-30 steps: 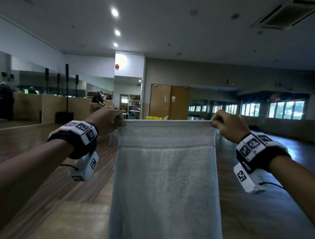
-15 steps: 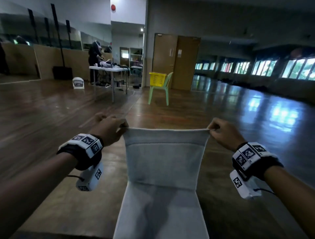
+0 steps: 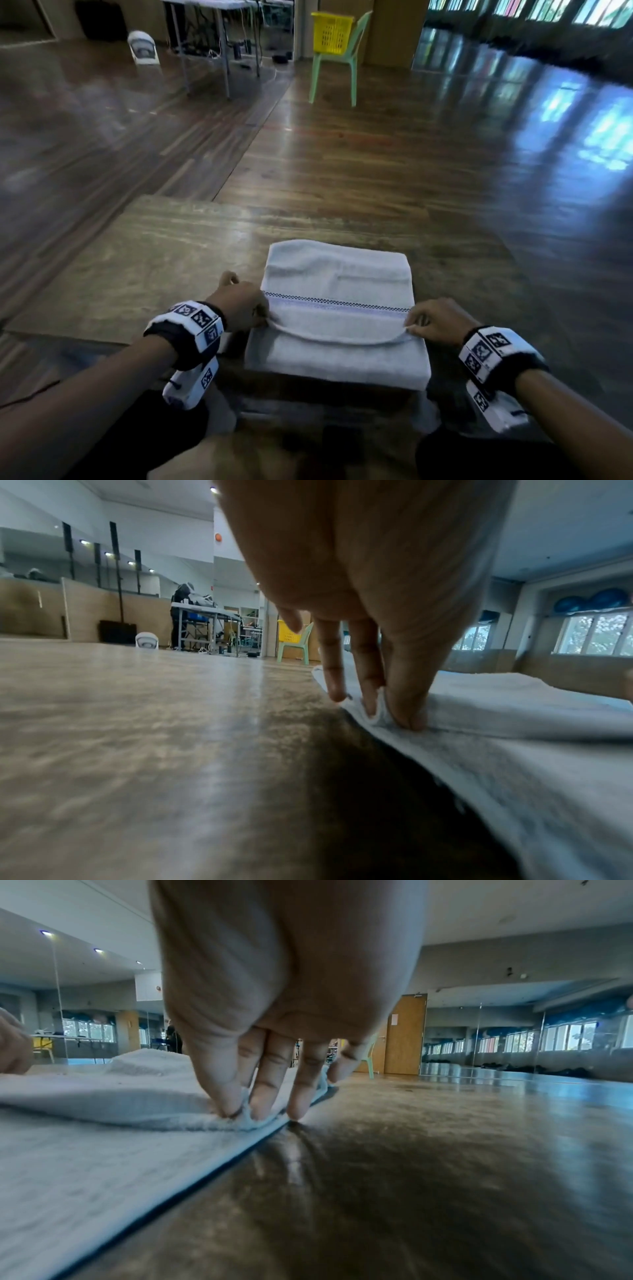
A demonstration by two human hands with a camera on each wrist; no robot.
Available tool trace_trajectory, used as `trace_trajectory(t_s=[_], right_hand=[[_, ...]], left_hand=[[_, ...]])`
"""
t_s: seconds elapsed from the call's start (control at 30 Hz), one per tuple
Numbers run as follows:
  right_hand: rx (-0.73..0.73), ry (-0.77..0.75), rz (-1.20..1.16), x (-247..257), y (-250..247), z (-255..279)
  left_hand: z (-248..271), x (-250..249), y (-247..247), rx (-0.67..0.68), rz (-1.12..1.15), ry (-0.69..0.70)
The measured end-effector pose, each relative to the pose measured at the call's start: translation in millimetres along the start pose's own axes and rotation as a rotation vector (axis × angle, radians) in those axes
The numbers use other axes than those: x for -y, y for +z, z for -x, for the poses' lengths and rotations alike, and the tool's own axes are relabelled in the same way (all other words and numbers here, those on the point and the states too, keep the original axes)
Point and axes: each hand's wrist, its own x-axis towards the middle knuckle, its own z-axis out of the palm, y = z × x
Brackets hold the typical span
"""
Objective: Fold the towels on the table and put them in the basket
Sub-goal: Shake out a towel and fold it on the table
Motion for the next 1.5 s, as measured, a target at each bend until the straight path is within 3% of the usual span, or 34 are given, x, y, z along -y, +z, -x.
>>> trace_trajectory(t_s=[0.13, 0.33, 0.5, 0.63, 0.77, 0.9, 1.1, 1.5], right_hand=[[-0.13, 0.023, 0.058, -2, -3, -21], [-0.197, 0.133, 0.085, -9, -15, -53], [-0.241, 0.149, 0.049, -9, -21, -51], [-0.35, 0.117, -0.175, -20, -24, -36], [-0.347, -0.024, -0.253, -26, -22, -11], [-0.307, -0.133, -0.152, -22, -9, 10], [-0.173, -0.109, 0.009, -14, 13, 27], [-0.115, -0.115, 0.106, -14, 21, 27]], left_hand=[[-22, 9, -1, -0.08, 0.008, -0.09], [-54, 11, -13, -0.108, -0.013, -0.203], [-54, 16, -20, -0.065, 0.043, -0.138], [-37, 20, -30, -0.191, 0.109, -0.122], [-13, 18, -33, -0.267, 0.157, -0.092], [8, 12, -20, -0.289, 0.079, -0.03], [16, 10, -2, -0.172, 0.021, 0.04], [16, 14, -2, -0.08, 0.027, 0.125]])
